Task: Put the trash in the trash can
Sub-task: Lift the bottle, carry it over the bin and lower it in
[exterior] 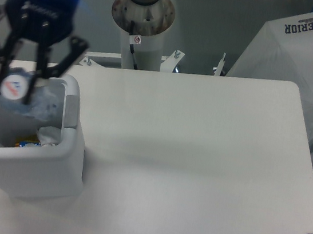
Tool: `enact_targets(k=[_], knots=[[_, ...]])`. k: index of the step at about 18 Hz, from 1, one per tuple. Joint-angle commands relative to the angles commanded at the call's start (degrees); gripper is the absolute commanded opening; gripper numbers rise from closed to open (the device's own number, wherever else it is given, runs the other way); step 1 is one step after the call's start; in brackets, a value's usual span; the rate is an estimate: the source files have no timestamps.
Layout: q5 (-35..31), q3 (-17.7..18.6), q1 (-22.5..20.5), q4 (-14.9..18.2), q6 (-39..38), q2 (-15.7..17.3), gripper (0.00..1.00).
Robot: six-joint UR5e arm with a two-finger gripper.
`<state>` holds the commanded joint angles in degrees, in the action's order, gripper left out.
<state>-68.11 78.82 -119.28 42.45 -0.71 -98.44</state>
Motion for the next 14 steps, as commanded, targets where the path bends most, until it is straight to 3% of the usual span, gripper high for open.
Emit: enact_targets(k=[9, 10, 12, 13, 14], knots=[[0.0, 4.6, 0.2, 0.0, 0.3, -0.3, 0.14], [0.0, 4.7, 0.2, 0.0, 0.3, -0.3, 0.27], [-0.2, 4.5, 0.1, 0.0, 0.6, -0.5, 0.85], [-0.2, 4.2, 0.1, 0.0, 1.0, -0.6, 1.00], [-0.1, 4.0, 0.0, 0.0, 0.8, -0.5, 1.00]])
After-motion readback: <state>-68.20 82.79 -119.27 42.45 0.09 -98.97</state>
